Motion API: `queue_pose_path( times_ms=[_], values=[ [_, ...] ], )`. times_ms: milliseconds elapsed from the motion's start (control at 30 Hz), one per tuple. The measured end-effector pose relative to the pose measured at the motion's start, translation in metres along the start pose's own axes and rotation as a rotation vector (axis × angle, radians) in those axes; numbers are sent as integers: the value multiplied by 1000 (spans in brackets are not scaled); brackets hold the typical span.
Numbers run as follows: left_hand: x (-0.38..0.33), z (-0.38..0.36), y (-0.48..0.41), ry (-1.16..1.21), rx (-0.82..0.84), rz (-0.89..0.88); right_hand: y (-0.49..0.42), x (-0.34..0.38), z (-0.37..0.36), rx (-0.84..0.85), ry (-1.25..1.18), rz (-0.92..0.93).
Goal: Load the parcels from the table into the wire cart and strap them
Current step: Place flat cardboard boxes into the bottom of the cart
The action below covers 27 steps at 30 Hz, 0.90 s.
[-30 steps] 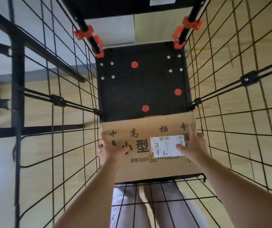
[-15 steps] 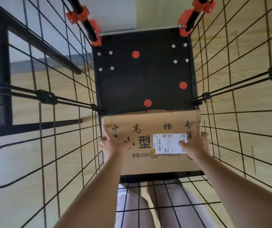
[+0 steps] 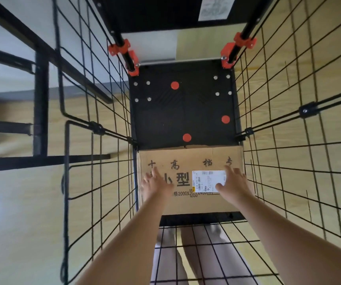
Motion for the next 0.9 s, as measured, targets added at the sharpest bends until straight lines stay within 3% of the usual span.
queue_pose_path(
  times_ms=[667, 900],
  values=[
    [-18, 151, 145, 27, -91, -235, 124, 74, 161, -154, 220, 471],
    [-5, 202, 170, 51, -240, -328, 156, 111, 193, -133, 283, 574]
  ],
)
Point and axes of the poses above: each hand's wrist, its own y-axis away from the middle knuckle, its own z-axis out of the back of the hand, x = y × z, the point moved 1 cm from there along -y, towards the middle knuckle, and after that the axes turned 14 degrees about -x, right-handed, at the moved point
